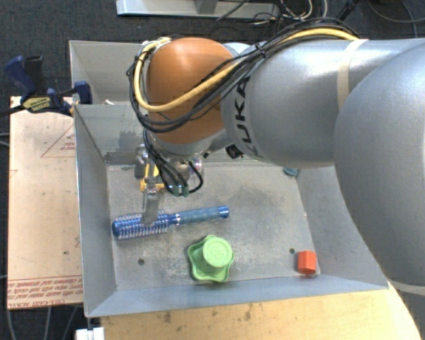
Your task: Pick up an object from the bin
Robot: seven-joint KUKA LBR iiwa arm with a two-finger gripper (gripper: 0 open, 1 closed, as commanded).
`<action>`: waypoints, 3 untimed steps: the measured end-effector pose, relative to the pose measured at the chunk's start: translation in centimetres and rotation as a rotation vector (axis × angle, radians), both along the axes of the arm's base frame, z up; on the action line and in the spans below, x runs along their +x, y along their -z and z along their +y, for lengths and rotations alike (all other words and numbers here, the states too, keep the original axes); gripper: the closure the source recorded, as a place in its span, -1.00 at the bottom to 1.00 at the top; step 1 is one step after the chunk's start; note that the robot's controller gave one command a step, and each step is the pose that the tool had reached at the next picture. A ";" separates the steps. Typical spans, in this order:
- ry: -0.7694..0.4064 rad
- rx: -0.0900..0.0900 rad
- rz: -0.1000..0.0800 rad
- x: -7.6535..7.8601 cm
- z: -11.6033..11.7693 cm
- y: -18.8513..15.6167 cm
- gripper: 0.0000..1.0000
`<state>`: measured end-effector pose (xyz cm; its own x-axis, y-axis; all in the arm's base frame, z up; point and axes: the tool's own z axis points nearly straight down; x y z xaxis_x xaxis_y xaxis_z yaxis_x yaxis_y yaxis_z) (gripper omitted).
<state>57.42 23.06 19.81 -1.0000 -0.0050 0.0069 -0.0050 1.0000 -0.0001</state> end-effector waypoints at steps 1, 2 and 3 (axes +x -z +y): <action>-0.145 -0.001 0.000 -3.4 -3.3 13.3 -1.00; -0.145 0.002 -0.006 -3.2 -3.2 12.9 1.00; -0.212 0.005 -0.016 -3.4 -0.8 0.2 1.00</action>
Offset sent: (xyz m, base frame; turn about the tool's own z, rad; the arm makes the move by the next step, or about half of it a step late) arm -0.0320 -0.0326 -0.1281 -0.1459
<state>53.98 22.27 19.63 -0.9765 -0.2151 -0.0091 -0.2152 0.9766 0.0027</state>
